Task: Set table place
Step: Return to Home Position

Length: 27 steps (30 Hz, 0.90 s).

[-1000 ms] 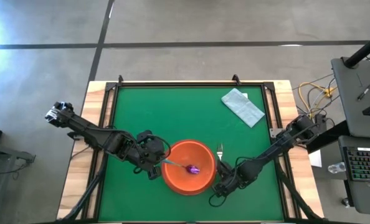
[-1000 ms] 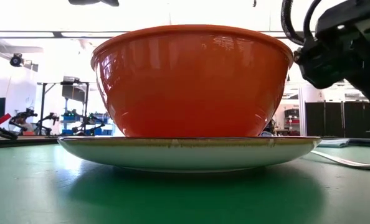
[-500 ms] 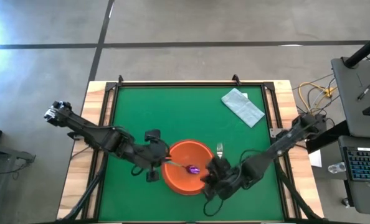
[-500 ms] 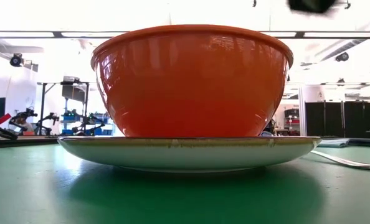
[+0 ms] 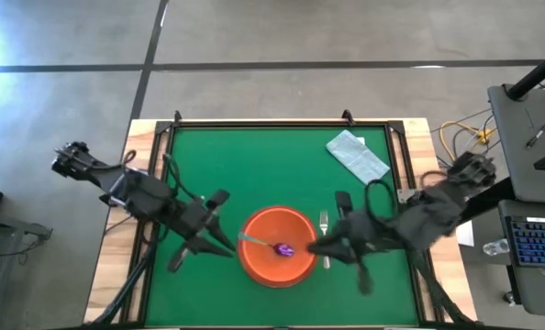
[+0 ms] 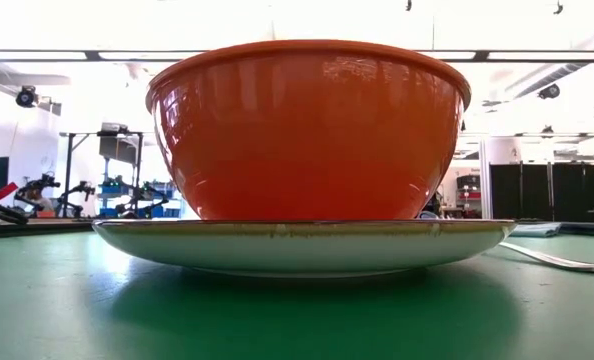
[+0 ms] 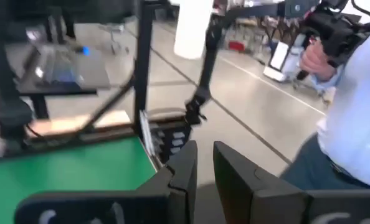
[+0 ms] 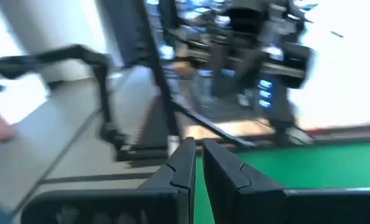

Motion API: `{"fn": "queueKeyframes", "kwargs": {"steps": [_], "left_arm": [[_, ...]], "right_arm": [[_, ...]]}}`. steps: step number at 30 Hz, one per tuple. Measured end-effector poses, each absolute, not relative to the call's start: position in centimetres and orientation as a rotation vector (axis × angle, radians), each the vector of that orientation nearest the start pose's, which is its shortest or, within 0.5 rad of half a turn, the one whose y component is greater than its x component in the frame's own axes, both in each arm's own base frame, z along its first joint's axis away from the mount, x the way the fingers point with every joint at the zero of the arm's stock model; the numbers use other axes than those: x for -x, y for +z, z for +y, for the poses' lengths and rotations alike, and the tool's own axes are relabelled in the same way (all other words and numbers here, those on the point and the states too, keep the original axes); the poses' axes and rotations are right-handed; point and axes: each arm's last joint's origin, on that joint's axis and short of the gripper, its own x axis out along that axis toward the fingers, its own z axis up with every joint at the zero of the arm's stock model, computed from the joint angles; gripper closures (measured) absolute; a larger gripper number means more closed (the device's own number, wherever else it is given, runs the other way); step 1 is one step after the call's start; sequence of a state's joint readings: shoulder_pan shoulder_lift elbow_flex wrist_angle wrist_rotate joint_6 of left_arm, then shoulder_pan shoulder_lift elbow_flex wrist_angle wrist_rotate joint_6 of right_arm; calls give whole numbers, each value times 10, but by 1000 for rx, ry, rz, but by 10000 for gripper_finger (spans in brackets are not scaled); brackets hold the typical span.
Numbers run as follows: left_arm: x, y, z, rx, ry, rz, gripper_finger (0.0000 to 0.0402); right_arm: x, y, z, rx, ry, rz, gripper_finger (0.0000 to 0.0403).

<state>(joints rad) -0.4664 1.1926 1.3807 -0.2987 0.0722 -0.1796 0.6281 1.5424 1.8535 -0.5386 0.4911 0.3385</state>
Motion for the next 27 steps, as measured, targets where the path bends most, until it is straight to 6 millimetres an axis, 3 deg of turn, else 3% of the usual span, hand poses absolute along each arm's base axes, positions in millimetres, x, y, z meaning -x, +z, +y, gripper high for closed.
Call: {"fn": "queueKeyframes", "kwargs": {"steps": [3,7,10,12,14,18,23,27], "left_arm": [[-218,438,-112,126,-516,145,362],[-221,412,-111,109,-511,123,362],[-220,395,-102,112,-513,37,362],[-214,384,-89,118,-504,-10,362],[-205,375,-75,114,-460,-36,362],[-185,359,-49,110,-367,-81,362],[-158,343,-25,120,-245,-156,362],[-147,325,-17,134,-148,-230,362]], "right_arm": [[-259,486,173,-204,188,193,380],[-271,451,161,-167,150,263,380],[-282,424,135,-219,276,246,380],[-280,418,108,-260,411,157,381],[-271,411,82,-274,444,92,381],[-245,385,45,-289,337,124,381],[-199,370,18,-286,252,51,380],[-174,344,9,-282,208,59,381]]}}
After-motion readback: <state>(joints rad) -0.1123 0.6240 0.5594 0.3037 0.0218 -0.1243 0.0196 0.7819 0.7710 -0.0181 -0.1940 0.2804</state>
